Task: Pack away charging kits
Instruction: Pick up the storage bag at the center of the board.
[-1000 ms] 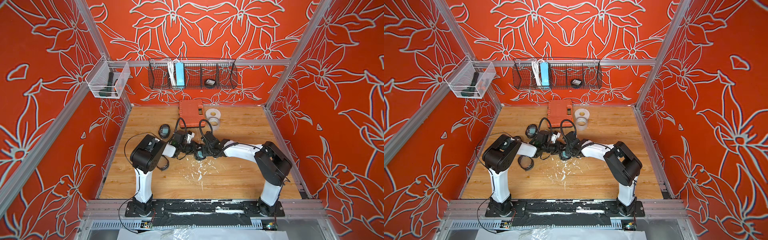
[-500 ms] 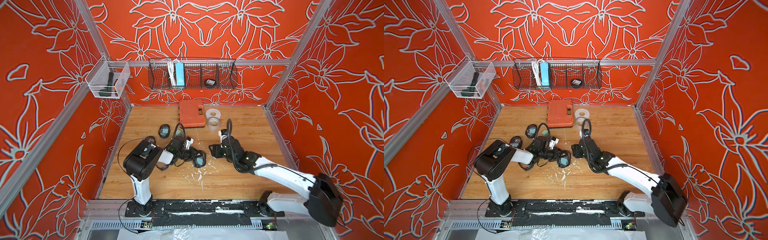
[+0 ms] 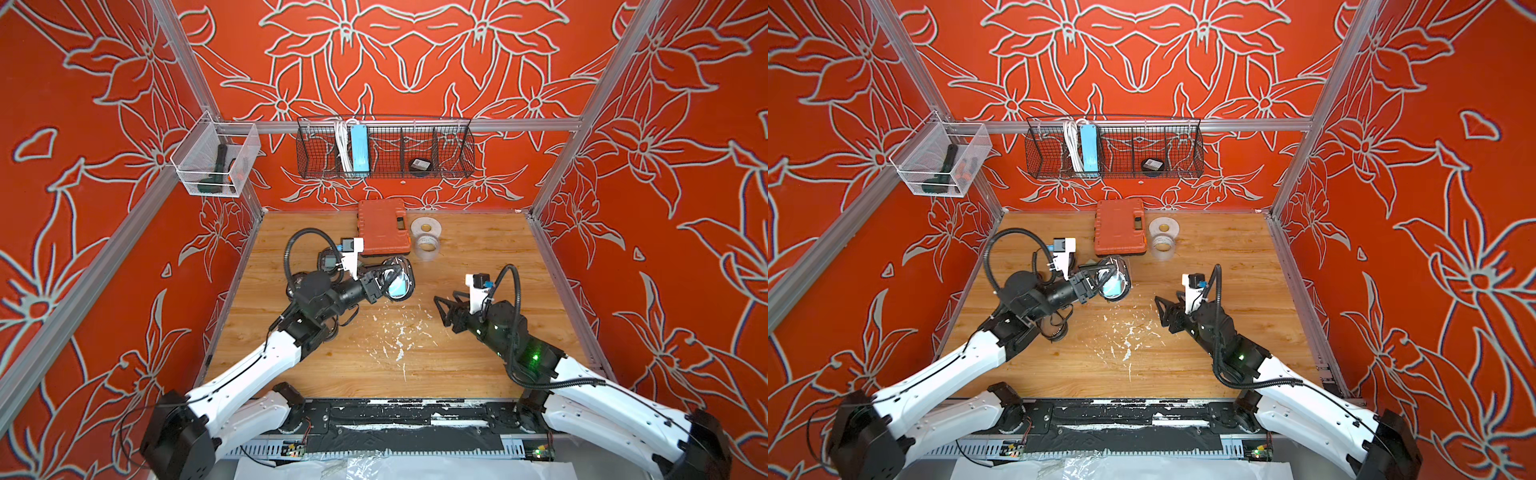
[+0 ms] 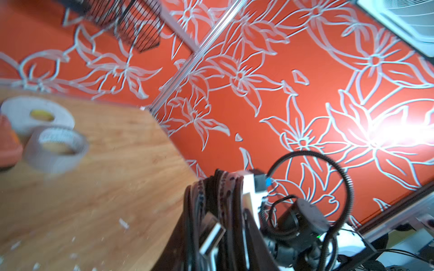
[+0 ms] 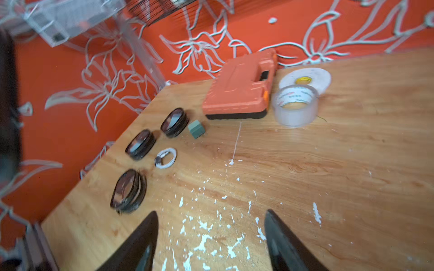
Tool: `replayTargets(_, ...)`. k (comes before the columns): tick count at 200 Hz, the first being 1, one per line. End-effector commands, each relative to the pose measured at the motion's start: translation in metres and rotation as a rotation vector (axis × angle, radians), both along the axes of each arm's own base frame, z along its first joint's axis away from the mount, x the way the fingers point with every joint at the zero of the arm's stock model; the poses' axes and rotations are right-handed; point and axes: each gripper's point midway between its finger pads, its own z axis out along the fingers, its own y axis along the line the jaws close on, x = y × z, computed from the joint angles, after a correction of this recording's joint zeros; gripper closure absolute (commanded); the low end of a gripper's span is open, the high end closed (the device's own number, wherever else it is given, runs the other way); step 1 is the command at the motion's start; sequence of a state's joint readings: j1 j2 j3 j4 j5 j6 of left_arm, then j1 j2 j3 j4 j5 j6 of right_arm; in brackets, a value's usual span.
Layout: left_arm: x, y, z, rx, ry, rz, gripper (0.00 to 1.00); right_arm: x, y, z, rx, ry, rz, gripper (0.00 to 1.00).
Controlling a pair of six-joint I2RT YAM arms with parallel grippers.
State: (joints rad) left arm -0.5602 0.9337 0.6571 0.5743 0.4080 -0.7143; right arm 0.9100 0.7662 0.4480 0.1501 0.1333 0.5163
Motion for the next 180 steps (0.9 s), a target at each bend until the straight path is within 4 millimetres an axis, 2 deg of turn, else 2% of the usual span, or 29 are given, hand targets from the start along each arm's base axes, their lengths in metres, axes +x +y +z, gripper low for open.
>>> replayTargets(1, -0.018, 0.026, 0.040, -0.017, -0.205, 0.111, 1.00, -0.025, 0.029, 0.042, -0.002, -0.177, 0.115, 0.35)
replayTargets(26, -0.034, 0.048, 0.043, -0.052, -0.279, 0.187, 1.00, -0.048, 0.064, 0.051, -0.002, -0.295, 0.200, 0.40)
replayTargets(64, -0.040, 0.061, 0.034, -0.078, -0.320, 0.241, 1.00, -0.071, 0.114, 0.069, -0.034, -0.386, 0.251, 0.54)
replayTargets(77, -0.042, 0.066, 0.032, -0.089, -0.338, 0.267, 1.00, -0.081, 0.129, 0.078, -0.046, -0.430, 0.260, 0.56)
replayTargets(103, -0.046, 0.082, 0.016, -0.117, -0.359, 0.344, 1.00, -0.084, 0.144, 0.085, -0.053, -0.467, 0.251, 0.57)
replayTargets(119, -0.054, 0.087, 0.007, -0.135, -0.400, 0.350, 1.00, -0.082, 0.155, 0.085, -0.059, -0.470, 0.252, 0.61)
replayTargets(155, -0.074, 0.090, 0.017, -0.171, -0.479, 0.321, 1.00, -0.078, 0.172, 0.072, -0.084, -0.462, 0.243, 0.63)
replayTargets(180, -0.083, 0.092, 0.020, -0.195, -0.510, 0.307, 1.00, -0.083, 0.186, 0.063, -0.089, -0.463, 0.290, 0.66)
